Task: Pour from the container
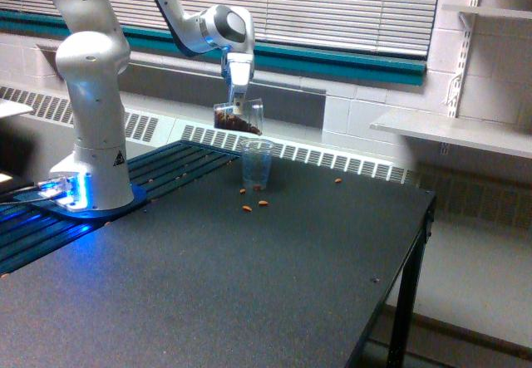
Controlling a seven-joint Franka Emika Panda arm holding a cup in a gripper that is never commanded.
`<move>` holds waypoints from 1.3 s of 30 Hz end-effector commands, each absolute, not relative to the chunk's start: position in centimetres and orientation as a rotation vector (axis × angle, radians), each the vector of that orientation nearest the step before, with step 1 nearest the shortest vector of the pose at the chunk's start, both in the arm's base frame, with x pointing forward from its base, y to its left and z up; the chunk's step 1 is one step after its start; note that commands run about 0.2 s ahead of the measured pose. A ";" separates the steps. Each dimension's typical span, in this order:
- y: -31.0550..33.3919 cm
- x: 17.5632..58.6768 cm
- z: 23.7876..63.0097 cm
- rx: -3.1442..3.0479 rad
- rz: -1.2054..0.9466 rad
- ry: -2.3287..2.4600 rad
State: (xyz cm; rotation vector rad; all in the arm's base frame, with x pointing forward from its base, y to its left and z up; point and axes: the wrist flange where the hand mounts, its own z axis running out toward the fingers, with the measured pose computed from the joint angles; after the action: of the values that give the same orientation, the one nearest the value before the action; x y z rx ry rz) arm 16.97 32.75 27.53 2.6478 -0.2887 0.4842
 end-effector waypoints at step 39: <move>32.4 17.8 28.1 2.682 0.281 -0.375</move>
State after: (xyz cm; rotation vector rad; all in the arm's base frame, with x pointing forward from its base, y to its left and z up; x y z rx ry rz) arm 17.40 32.60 27.80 2.6761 -0.4021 0.3002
